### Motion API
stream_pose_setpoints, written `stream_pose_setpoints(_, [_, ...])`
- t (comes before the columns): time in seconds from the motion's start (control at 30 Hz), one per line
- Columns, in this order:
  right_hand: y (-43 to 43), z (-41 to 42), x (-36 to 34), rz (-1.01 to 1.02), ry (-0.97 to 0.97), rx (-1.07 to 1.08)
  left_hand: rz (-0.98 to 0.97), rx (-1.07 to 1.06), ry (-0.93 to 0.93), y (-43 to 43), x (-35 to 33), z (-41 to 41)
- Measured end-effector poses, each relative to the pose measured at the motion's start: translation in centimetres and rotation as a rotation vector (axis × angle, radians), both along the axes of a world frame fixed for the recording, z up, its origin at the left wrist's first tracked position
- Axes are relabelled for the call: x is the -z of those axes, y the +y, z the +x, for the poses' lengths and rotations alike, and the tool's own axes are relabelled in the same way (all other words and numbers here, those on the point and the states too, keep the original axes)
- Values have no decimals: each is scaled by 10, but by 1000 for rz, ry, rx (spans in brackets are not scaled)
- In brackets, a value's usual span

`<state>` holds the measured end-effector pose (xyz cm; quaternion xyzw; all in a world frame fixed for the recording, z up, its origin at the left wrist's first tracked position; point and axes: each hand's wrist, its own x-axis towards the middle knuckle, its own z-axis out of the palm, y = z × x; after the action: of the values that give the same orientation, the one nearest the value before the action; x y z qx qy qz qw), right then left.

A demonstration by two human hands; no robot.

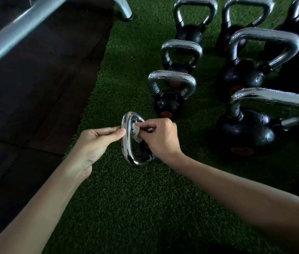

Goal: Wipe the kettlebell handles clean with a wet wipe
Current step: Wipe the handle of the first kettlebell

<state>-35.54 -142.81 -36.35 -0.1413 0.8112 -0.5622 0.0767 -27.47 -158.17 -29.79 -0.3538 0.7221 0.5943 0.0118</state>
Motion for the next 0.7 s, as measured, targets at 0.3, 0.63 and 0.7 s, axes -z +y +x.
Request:
stream_pose_setpoints(0.3, [-14,-1,17,135,111,101,-17,51,26,0,0,-5])
stream_pose_setpoints(0.63, [-3,-7,6,94,145,105,-55,110,28,-7,9,-10])
stream_pose_setpoints(0.7, [1,-11,2,113,156,58,-98,127,13,-9,8,-13])
